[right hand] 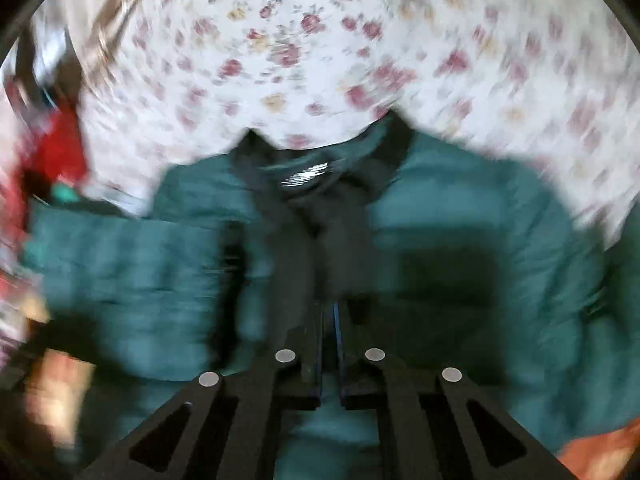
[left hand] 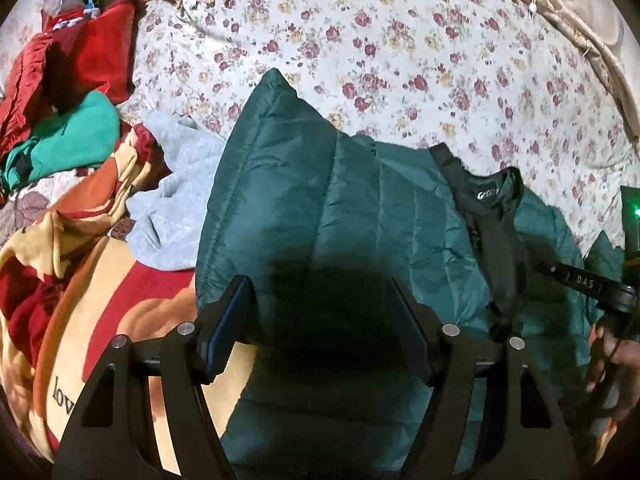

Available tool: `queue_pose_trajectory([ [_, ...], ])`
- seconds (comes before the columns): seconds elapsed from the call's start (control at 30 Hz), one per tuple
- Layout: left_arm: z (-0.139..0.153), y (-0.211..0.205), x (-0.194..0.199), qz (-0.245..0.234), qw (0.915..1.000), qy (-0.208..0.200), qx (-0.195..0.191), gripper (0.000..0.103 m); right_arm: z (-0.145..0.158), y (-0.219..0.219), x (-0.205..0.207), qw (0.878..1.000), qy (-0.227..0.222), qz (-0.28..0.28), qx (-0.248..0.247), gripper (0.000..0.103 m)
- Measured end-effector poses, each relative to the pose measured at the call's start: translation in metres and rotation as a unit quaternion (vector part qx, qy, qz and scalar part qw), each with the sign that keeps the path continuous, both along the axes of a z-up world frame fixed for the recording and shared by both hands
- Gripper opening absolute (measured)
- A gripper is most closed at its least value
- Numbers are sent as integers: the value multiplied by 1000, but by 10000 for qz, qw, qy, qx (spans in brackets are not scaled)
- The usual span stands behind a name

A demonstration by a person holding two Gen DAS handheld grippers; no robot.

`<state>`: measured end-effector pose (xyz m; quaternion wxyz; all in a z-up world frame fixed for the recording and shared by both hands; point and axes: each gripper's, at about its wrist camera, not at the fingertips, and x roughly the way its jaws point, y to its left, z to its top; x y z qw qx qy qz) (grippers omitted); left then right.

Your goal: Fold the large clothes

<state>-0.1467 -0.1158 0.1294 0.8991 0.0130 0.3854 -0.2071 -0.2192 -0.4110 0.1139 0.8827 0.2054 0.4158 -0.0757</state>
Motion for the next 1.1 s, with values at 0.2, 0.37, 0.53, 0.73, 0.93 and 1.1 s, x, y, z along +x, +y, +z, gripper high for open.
queue_pose_trajectory([
  [0.2,3,3,-3,18,10000,-30,-49,70,-4,47,30,9983,-118,547,178,60],
  [0.37,17,19,-2,220,9988,-187,-395,70,-41,73,66,9955,410,710,470,58],
  [0.53,23,42,7,663,9955,-264,-624,72,-26,79,54,9969,133,772,35,11],
  [0.73,12,42,15,758,9960,-30,-475,73,12,26,8,9970,-45,179,-753,11],
  [0.93,-8,13,13,511,9986,112,-48,73,5,-48,-30,9903,372,-658,-1167,11],
  [1.1,-26,-10,17,347,9990,118,241,73,-6,-73,-32,9787,595,-900,-1745,10],
])
